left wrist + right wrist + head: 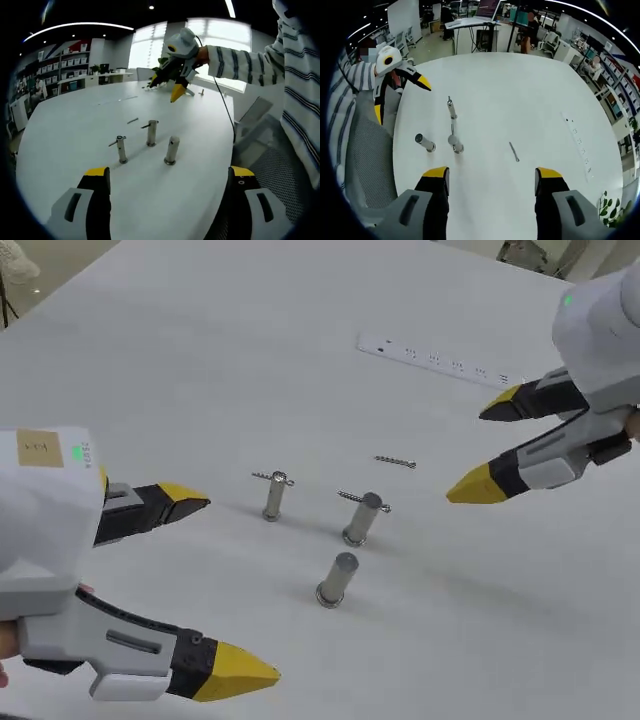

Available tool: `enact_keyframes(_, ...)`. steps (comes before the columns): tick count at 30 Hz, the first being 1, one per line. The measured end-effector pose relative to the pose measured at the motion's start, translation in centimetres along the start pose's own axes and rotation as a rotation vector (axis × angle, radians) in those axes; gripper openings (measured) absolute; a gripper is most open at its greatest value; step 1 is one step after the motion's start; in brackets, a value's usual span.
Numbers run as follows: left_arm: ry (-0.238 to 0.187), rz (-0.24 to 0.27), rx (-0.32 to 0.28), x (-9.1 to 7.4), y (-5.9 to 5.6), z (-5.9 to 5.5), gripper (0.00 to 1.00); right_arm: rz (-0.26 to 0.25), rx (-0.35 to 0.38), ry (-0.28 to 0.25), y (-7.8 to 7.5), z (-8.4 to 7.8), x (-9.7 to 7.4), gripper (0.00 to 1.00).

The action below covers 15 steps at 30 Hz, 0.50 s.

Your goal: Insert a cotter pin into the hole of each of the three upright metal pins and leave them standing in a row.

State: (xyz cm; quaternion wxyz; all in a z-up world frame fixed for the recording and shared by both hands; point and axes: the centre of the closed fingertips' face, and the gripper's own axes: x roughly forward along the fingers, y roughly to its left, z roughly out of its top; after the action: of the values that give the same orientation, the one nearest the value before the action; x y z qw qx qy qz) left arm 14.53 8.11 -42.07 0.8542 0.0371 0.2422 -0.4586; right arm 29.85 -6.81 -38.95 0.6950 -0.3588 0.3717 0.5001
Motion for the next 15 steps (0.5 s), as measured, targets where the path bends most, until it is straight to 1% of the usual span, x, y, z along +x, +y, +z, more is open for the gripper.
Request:
enact_keyframes(2,0.005,0.005,-0.006,-0.2,0.1,-0.1,0.97,0.008,-0.043,0.024,-0.5,0.3,0.4,0.66)
enact_keyframes(4,0.007,0.008,0.003,-0.4,0.1,-0.1,0.96,0.022,-0.083,0.052,-0.8,0.6,0.8,0.66)
enact_keyframes(7,0.005,0.008,0.002,-0.5,0.1,0.0,0.96,0.042,-0.123,0.078,-1.1,1.0,1.5,0.66)
enact_keyframes(8,-0.003,0.012,0.005,-0.6,0.2,0.1,0.96,0.051,-0.133,0.084,-1.2,1.2,1.9,0.66)
enact_keyframes(9,-0.017,0.018,0.017,-0.6,0.3,0.4,0.96,0.062,-0.142,0.092,-1.3,1.2,2.1,0.66)
enact_keyframes(12,-0.023,0.018,-0.002,-0.7,0.2,0.5,0.96,0.094,-0.171,0.118,-1.4,1.1,3.0,0.66)
enact_keyframes(15,-0.025,0.026,0.002,-0.7,0.3,0.6,0.96,0.112,-0.221,0.166,-1.8,0.6,4.0,0.64)
